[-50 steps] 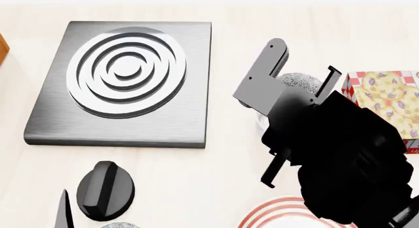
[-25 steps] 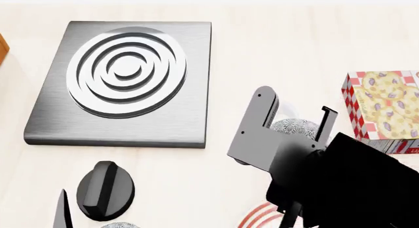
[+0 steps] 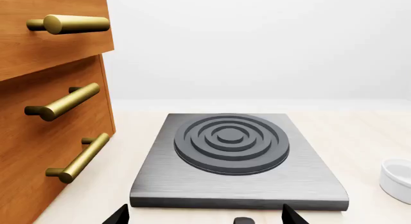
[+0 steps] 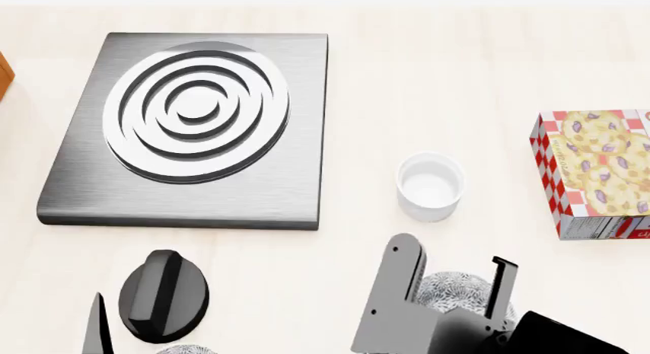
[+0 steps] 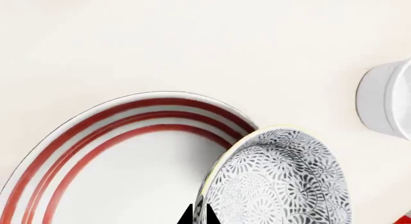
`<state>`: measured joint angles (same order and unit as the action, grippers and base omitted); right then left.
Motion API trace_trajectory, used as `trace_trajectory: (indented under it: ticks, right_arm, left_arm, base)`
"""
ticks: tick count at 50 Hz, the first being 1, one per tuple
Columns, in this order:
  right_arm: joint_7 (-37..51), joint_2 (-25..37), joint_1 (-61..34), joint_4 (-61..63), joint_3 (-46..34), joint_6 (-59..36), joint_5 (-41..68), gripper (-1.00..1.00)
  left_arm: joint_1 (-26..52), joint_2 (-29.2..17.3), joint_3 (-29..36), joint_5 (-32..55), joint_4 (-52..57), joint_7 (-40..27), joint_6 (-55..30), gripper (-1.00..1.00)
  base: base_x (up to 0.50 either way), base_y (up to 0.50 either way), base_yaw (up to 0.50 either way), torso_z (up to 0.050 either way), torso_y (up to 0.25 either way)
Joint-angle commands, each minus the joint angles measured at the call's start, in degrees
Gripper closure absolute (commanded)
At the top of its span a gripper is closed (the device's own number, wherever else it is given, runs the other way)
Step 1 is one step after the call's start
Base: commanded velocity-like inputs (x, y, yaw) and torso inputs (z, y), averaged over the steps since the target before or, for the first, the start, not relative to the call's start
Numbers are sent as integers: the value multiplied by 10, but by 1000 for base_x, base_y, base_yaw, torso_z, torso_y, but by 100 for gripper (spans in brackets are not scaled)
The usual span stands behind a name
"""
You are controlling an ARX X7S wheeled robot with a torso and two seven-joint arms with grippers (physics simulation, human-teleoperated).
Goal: Pick the akita bowl on the ramekin and place it on the plate.
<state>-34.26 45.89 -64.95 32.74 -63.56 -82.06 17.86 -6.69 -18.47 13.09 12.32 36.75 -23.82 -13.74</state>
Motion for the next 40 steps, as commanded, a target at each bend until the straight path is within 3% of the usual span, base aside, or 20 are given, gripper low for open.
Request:
trace_trajectory:
  ticks: [1,12,40]
  right_arm:
    - [15,15,42,35,12,-1,-1,100]
    - [39,32,99,64,54,-1,16,100]
    - [76,38,177,36,69,50,20,100]
  left_arm:
    - [-11,0,-12,20,-1,15,36,-100]
    - [-13,-2,-10,20,0,12,36,-100]
    - [-11,-6,-6,21,-2,6,39,-100]
  base:
    - [0,0,0,0,0]
    - [0,0,0,0,0]
    - [0,0,0,0,0]
